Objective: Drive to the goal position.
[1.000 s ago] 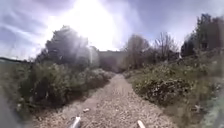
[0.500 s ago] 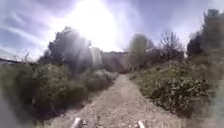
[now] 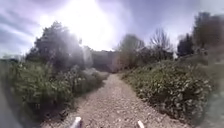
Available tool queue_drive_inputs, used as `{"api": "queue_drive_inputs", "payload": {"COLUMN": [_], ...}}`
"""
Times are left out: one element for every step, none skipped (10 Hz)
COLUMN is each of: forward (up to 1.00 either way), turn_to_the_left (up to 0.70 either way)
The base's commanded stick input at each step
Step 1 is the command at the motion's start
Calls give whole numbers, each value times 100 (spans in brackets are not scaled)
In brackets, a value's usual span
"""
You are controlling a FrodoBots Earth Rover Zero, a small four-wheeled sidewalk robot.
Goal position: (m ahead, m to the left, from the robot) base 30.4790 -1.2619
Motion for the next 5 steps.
{"api": "queue_drive_inputs", "payload": {"forward": [70,70,70,70,70], "turn_to_the_left": [0,0,0,0,0]}}
